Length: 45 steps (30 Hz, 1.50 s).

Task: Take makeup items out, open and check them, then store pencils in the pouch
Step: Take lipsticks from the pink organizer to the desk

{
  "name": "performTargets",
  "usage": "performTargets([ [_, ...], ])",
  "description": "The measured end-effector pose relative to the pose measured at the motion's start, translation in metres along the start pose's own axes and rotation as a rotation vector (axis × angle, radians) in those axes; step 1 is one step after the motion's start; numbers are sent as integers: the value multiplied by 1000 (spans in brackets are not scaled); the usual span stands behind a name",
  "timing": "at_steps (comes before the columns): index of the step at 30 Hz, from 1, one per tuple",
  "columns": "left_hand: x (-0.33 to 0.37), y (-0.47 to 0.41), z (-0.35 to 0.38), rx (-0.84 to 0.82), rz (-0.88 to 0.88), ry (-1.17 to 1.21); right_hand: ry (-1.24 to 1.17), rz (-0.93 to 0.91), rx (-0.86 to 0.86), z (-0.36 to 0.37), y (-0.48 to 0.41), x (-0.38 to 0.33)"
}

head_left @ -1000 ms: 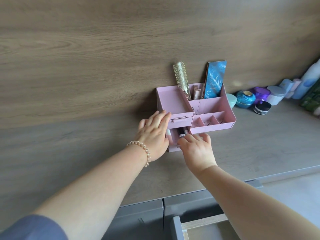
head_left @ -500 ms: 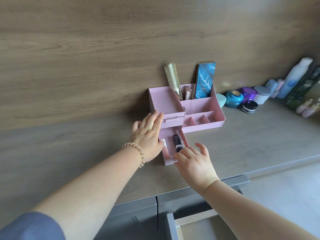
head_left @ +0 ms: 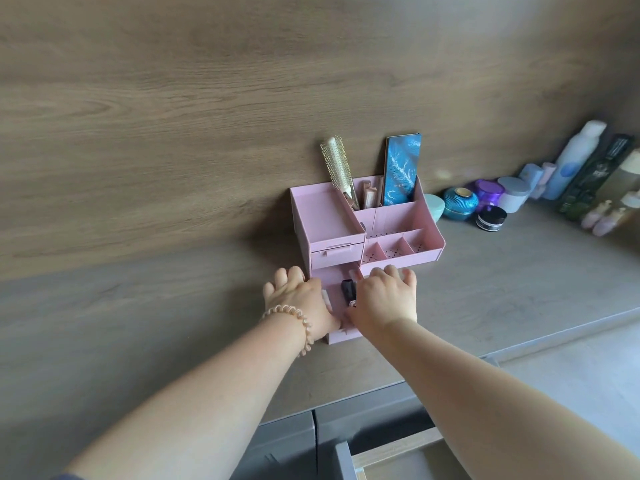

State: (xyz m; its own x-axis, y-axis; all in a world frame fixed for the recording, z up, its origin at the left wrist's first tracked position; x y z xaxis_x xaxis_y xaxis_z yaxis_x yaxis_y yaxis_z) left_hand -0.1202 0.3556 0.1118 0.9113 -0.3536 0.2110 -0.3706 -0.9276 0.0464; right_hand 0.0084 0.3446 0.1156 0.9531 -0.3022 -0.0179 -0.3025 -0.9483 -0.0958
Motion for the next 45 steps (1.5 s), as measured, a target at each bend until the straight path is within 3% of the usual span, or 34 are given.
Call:
performTargets([
  [5,4,-8,6,-93,-53,-21,5,31,-6,0,0,-5],
  [11,11,-5,2,189,49,42,-112,142,-37,-6,4,1],
  [17,24,-1,-3,261,187,120,-367,334,-42,-10,14,18],
  [19,28,3,-7,377,220,204,-525,373,-31,-12,20,23],
  [22,41,11,-16,507,207,587,-810,406,-25,-20,30,39],
  [25,75,12,-22,458,237,814,-971,442,16,-37,44,75],
  [30,156,25,-23,345,372,961,-989,545,103,-66,85,160],
  [40,345,136,-13,-13,721,919,-1015,856,272,-111,247,322],
  [45,456,220,19,-132,813,928,-977,948,321,-120,354,418],
])
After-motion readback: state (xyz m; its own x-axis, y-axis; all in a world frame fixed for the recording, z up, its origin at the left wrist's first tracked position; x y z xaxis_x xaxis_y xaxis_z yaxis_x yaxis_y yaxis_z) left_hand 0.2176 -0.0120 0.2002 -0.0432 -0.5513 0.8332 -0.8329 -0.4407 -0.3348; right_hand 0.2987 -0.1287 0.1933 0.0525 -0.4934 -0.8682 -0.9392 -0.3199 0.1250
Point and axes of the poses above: each hand's wrist, its own y-axis away from the middle knuckle, its own z-axis out of the palm, x = y × z, the point moved 6 cm from there along -y, towards the middle knuckle, and after that the axes turned 14 degrees about z, right-handed, at the moved point
